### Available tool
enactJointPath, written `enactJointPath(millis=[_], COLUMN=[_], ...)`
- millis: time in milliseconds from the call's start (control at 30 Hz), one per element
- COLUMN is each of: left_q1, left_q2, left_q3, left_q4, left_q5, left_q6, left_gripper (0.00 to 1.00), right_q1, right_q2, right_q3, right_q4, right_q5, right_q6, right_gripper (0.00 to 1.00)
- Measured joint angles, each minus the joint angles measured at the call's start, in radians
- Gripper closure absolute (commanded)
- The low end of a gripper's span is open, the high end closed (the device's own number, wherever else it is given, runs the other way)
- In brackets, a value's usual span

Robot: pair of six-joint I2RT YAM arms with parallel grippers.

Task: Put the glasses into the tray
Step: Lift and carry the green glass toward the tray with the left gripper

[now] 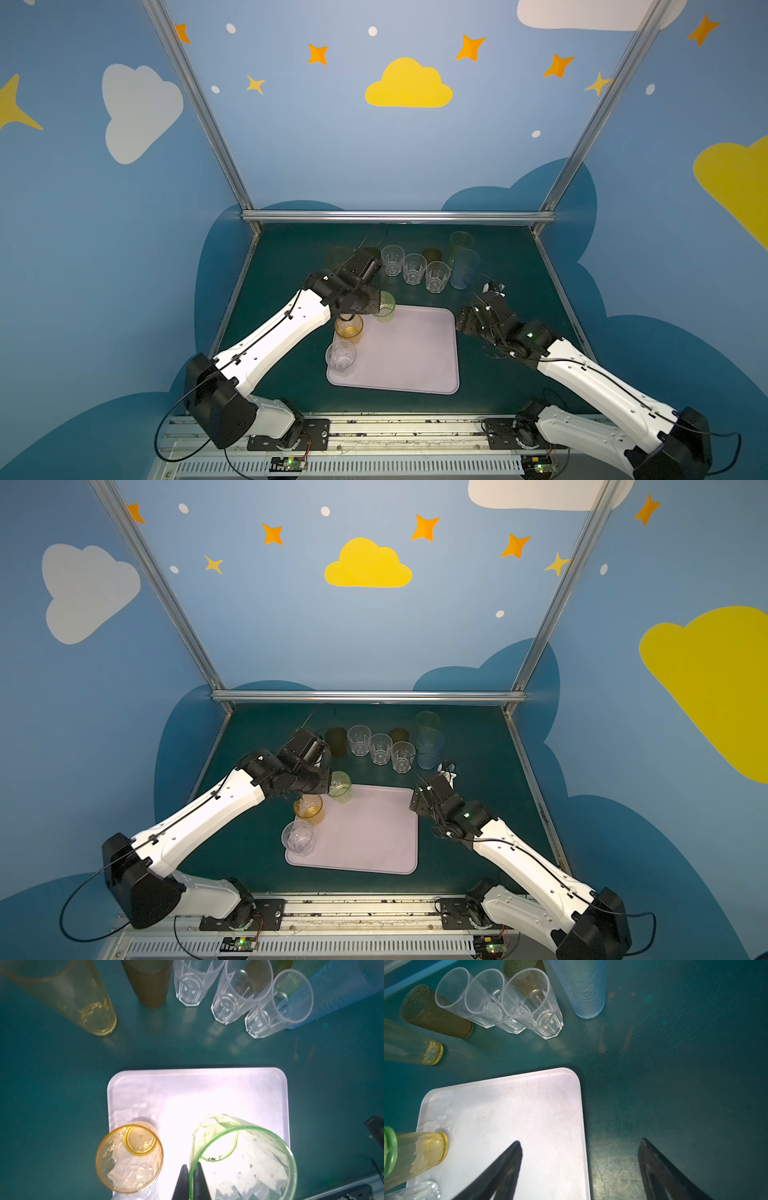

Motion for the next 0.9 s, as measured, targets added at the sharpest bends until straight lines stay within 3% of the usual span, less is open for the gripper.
enactJointPath(millis=[900], left_q1=[-0.106], left_q2=[-0.222], left_q3=[-0.22], left_q4=[-0.105], left_q5=[-0.008], left_q6=[-0.11], left_gripper=[0.96], right_q1=[0.0], right_q2=[-0.099], right_q3=[-0.057], right_q4=[0.092], right_q5=[-0.095], right_q6=[0.009], right_gripper=[0.13])
